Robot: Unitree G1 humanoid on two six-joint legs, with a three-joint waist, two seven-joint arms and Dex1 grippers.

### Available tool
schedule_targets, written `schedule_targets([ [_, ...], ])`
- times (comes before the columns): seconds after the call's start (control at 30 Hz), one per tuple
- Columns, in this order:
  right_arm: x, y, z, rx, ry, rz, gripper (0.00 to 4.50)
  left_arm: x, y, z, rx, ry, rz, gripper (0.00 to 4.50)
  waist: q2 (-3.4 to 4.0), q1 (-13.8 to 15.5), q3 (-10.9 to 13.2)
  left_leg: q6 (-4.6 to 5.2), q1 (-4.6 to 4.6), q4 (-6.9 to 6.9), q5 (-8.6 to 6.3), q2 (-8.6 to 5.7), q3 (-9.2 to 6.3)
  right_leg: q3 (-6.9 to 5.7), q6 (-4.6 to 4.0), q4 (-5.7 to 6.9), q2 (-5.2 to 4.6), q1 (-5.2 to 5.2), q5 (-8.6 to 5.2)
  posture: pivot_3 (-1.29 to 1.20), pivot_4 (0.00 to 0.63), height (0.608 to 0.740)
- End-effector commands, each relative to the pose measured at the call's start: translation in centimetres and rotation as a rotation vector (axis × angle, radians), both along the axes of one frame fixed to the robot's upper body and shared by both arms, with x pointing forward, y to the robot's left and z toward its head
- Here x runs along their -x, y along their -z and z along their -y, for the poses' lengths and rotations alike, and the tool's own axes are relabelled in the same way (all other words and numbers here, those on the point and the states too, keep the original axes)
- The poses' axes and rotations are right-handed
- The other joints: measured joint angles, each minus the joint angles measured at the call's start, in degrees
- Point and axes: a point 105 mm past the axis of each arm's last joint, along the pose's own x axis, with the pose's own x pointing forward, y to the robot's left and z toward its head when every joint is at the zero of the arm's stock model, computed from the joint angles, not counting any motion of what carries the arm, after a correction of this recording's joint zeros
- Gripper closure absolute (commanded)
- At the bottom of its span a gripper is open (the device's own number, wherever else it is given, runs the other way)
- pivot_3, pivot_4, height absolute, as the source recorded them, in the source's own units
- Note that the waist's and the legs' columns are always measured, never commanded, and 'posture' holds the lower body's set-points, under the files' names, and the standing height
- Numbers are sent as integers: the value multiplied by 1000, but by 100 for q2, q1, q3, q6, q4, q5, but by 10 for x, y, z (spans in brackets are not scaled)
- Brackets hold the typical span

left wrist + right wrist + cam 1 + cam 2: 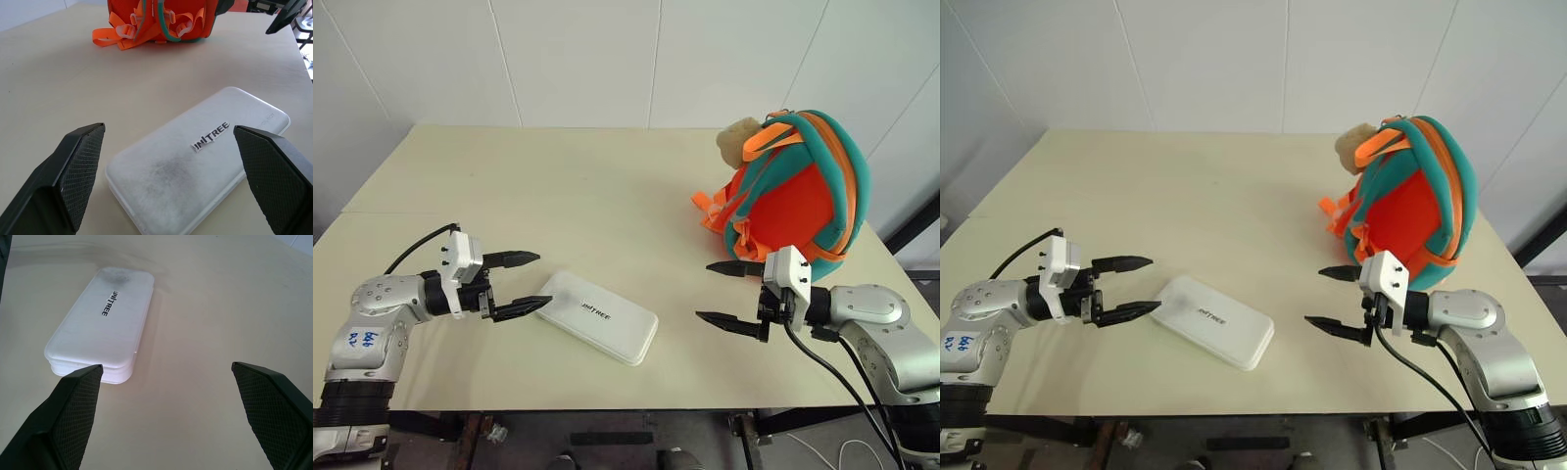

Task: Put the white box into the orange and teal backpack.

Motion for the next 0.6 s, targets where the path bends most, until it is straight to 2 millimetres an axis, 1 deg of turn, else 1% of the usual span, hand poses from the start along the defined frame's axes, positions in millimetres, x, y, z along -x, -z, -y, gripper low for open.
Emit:
schedule_targets([
  [0.03,4,-5,-3,-3,-22,24,36,-2,-11,2,2,13,50,0,0,0,0,0,1,1,0,0,0,0,0,1,0,1,0,0,150,740],
  [0.17,2,6,-10,-27,-31,1,36,-6,-9,2,5,1,70,0,0,-4,0,0,1,2,0,0,0,0,1,3,1,1,0,0,150,740],
  [0.2,2,13,-13,-11,-41,-14,213,-6,-10,-1,6,2,70,0,0,-12,0,0,1,2,0,0,0,0,1,3,1,1,0,0,150,740],
  [0.27,6,28,-19,14,-66,-51,647,-11,-10,-11,-16,-12,77,377,0,-8,0,0,1,1,0,1,-1,0,1,3,2,0,0,0,150,740],
  [0.3,7,32,-22,20,-75,-56,951,-12,-10,-15,-25,-17,78,576,0,-6,0,0,2,0,0,1,-1,0,1,4,2,0,0,0,150,740],
  [0.4,12,49,-29,37,-88,-83,1885,-21,-8,-36,-78,-75,91,1435,-1,-5,0,-1,1,2,0,0,-1,-1,0,5,3,0,0,0,150,740],
  [0.5,18,62,-36,55,-109,-103,2952,-27,-6,-47,-111,-102,96,2415,0,-3,-1,0,1,3,1,0,-1,-1,0,7,2,0,0,0,150,740],
  [0.6,22,68,-44,31,-115,-129,3940,-33,4,-53,-149,-124,80,3302,-1,2,-1,-1,1,5,1,0,-1,-1,0,10,3,0,0,0,150,740],
])
